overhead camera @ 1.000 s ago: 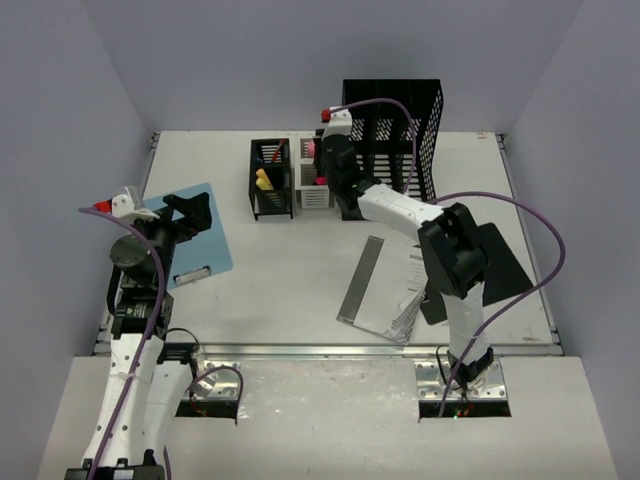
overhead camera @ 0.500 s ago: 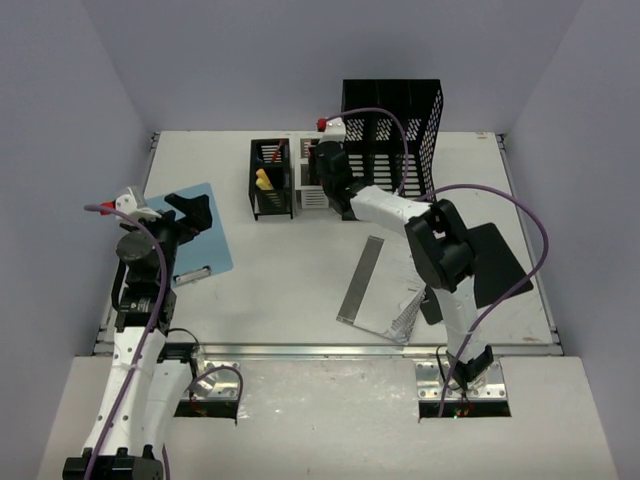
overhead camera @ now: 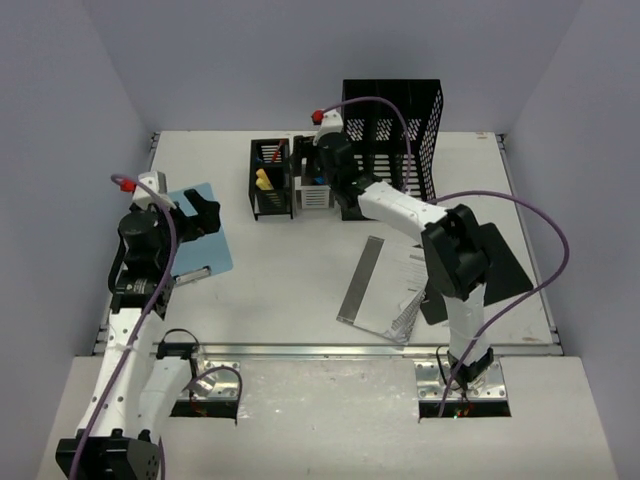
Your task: Organize the desk
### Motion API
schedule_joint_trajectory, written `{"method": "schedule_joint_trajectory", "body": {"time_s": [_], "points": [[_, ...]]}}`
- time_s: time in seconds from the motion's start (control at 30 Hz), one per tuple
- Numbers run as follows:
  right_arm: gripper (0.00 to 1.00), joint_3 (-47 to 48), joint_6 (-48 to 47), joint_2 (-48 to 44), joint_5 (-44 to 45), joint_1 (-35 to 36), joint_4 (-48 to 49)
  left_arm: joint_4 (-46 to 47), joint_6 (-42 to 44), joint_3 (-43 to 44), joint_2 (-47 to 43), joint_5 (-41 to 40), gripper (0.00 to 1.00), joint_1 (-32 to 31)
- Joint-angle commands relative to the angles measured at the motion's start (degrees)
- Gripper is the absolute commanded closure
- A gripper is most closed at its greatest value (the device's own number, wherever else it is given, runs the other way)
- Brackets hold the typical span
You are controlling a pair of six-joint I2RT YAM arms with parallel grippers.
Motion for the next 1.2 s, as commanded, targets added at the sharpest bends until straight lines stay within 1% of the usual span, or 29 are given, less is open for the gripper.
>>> {"method": "schedule_joint_trajectory", "body": {"time_s": [0.0, 0.03, 0.07, 0.1, 0.13, 0.17, 0.2, 0.23, 0.27, 0.3, 0.37, 0.4, 0.47, 0.5, 0.53, 0.6, 0.67, 0.8, 0.9, 1.17], "points": [[0.23, -0.23, -2.58, -10.19, -5.88, 0.36, -0.96, -6.13, 13.80, 6.32, 1.62, 8.15, 0.00, 0.05], [0.21, -1.54, -5.55, -11.34, -7.02, 0.36, -2.80, -7.37, 20.71, 7.04, 2.49, 9.03, 0.00, 0.05], [0.19, -2.16, -7.49, -13.79, -8.16, 0.27, -3.77, -10.69, 23.91, 8.61, 3.46, 10.17, 0.01, 0.05], [0.19, -2.95, -12.30, -14.95, -9.39, 0.27, -5.00, -12.90, 30.73, 9.93, 4.77, 11.06, 0.04, -0.03], [0.19, -4.87, -14.26, -16.18, -10.36, 0.18, -6.32, -15.70, 33.93, 11.25, 6.44, 11.67, 0.07, 0.05], [0.18, -6.11, -16.11, -17.49, -12.02, 0.18, -8.59, -20.52, 37.18, 13.44, 9.68, 12.38, 0.11, 0.05], [0.17, -7.43, -20.48, -20.20, -13.08, 0.18, -10.09, -23.00, 44.17, 14.59, 11.19, 14.82, 0.13, 0.40], [0.17, -9.88, -22.52, -21.45, -14.22, 0.09, -11.41, -25.29, 47.37, 15.39, 13.47, 15.98, 0.14, 0.58], [0.16, -12.16, -27.24, -24.07, -16.67, 0.00, -14.04, -28.53, 53.76, 16.26, 14.27, 17.20, 0.14, 1.02], [0.16, -12.19, -29.11, -25.40, -18.17, 0.00, -16.50, -30.13, 57.48, 16.71, 15.24, 17.65, 0.14, 1.11], [0.14, -15.43, -31.32, -27.78, -20.11, -0.43, -20.56, -33.29, 62.59, 17.32, 18.23, 16.70, 0.16, 1.19], [0.12, -16.40, -32.29, -28.92, -21.86, -0.78, -21.96, -34.44, 67.74, 17.50, 19.45, 16.86, 0.16, 2.15], [0.02, -18.33, -33.08, -31.74, -23.72, -1.84, -26.09, -37.87, 71.12, 18.82, 23.93, 17.13, 0.17, 3.74], [0.01, -19.91, -33.96, -33.31, -24.16, -2.28, -27.24, -38.75, 73.83, 19.08, 27.17, 17.30, 0.17, 4.44], [0.01, -20.88, -34.23, -34.20, -24.25, -2.63, -28.64, -40.06, 75.08, 19.43, 28.94, 16.96, 0.19, 5.58], [0.01, -23.95, -34.23, -35.95, -25.48, -4.03, -29.97, -39.73, 78.42, 18.91, 32.46, 17.56, 0.21, 7.69], [0.01, -25.98, -33.71, -38.24, -26.53, -5.09, -30.67, -37.63, 80.53, 17.07, 34.31, 17.57, 0.23, 9.80], [0.01, -30.11, -33.26, -40.44, -28.29, -7.02, -31.99, -32.18, 83.44, 11.90, 38.35, 15.90, 0.25, 10.69], [0.01, -30.99, -32.83, -40.71, -29.26, -7.90, -32.78, -27.88, 83.97, 9.69, 40.38, 15.46, 0.26, 10.77], [0.01, -30.21, -31.95, -39.30, -31.55, -8.52, -33.75, -22.59, 86.95, 8.27, 47.85, 13.70, 0.28, 11.83]]}}
